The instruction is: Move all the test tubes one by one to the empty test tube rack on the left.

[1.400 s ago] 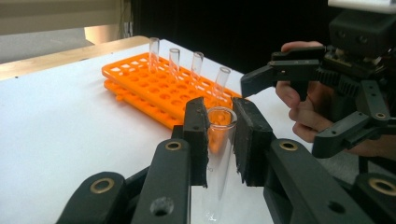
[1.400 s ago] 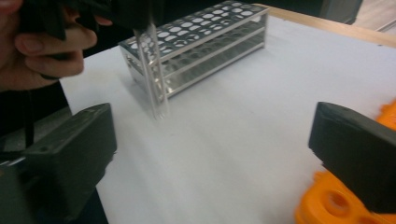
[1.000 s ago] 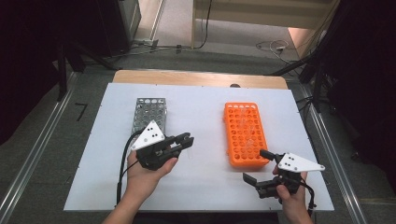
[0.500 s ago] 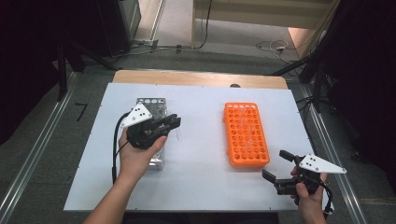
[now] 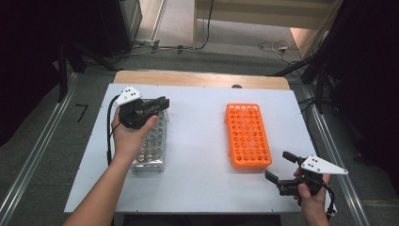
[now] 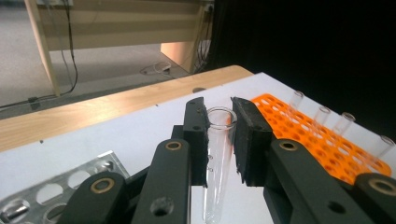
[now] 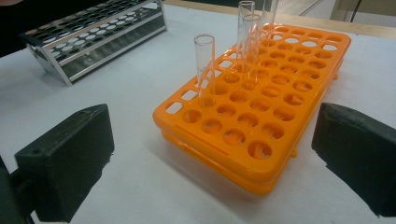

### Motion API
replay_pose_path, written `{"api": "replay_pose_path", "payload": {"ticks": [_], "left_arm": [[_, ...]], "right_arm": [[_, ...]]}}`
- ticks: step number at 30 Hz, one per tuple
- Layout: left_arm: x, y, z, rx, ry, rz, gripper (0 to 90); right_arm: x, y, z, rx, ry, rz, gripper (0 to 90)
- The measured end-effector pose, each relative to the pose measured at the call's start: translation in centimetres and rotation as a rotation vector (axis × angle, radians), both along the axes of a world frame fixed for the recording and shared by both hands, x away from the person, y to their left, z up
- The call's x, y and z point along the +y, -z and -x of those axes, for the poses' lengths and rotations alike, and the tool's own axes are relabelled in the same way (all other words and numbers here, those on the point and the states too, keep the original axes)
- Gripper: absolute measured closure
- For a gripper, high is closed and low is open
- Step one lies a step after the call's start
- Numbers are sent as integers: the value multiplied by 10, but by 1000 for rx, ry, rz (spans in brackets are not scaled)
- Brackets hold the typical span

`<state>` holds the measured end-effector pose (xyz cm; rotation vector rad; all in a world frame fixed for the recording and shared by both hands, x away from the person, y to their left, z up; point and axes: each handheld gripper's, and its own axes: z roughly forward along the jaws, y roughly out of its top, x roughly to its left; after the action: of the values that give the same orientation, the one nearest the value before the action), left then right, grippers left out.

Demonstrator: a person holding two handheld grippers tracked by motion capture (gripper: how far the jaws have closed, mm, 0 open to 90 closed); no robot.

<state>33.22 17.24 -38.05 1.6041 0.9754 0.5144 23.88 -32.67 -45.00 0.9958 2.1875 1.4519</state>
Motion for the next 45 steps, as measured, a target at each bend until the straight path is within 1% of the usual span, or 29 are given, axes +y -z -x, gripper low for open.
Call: {"api": "replay_pose_path", "payload": {"ticks": [4,5,8,16,19,21,23,28,29,34,41,45], "left_arm": [[4,1,-14,6,-27,-2,755],[5,2,-18,11,-27,17,755],[7,3,-27,23,-48,26,755],[12,7,-49,17,-121,-2,755],[15,7,-57,7,-150,-15,755],[17,7,-61,9,-168,-8,755],[18,8,-66,10,-181,-21,755],[19,13,-73,16,-199,-20,755],[19,14,-74,19,-203,-28,755],[18,20,-78,38,-207,-40,755],[15,27,-83,70,-203,-62,754],[13,30,-85,86,-199,-84,754]], "right_arm": [[-1,1,0,6,2,-3,0],[-1,1,-1,8,-1,-3,0],[-1,2,-2,12,-13,2,0],[-1,1,-1,10,-10,-3,0],[-2,1,-2,9,-12,-5,0],[-2,2,-2,11,-14,-7,0],[-2,2,-2,13,-15,-7,0],[-3,1,-2,15,-16,-11,0],[-3,1,-2,15,-16,-10,0],[-4,2,-2,13,-18,-10,0],[-4,2,-2,14,-18,-10,0],[-3,1,-2,12,-19,-10,0]]}}
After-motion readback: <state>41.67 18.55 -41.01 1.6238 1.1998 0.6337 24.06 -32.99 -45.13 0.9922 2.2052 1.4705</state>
